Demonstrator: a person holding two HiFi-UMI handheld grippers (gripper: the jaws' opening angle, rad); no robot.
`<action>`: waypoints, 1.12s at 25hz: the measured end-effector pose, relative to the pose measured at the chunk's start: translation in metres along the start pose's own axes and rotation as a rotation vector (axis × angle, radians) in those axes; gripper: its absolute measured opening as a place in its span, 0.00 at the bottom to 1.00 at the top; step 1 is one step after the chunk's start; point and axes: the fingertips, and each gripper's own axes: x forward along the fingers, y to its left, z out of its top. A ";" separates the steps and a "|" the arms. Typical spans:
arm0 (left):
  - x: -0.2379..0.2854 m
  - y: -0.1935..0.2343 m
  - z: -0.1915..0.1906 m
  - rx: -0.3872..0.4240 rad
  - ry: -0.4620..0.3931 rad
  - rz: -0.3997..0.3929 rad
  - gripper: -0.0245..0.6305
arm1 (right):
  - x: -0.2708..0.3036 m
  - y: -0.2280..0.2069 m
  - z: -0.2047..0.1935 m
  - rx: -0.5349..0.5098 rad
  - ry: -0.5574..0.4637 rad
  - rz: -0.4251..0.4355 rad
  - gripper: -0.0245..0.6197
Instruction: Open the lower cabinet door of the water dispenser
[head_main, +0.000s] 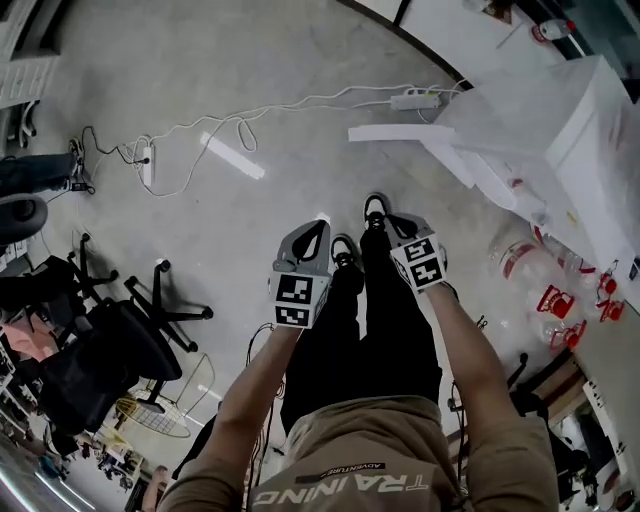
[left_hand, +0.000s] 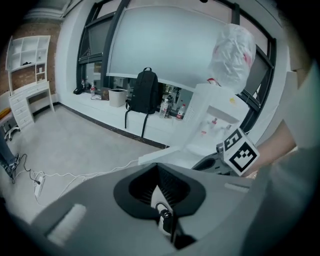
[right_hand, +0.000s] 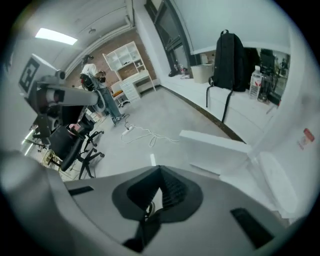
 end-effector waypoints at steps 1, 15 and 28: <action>-0.009 -0.003 -0.002 0.010 0.002 -0.008 0.02 | -0.014 0.009 -0.001 -0.011 -0.002 -0.004 0.05; -0.142 -0.070 0.073 0.101 -0.109 -0.119 0.02 | -0.194 0.130 0.103 -0.106 -0.238 -0.084 0.05; -0.238 -0.139 0.260 0.357 -0.517 -0.198 0.02 | -0.396 0.134 0.235 -0.260 -0.647 -0.336 0.05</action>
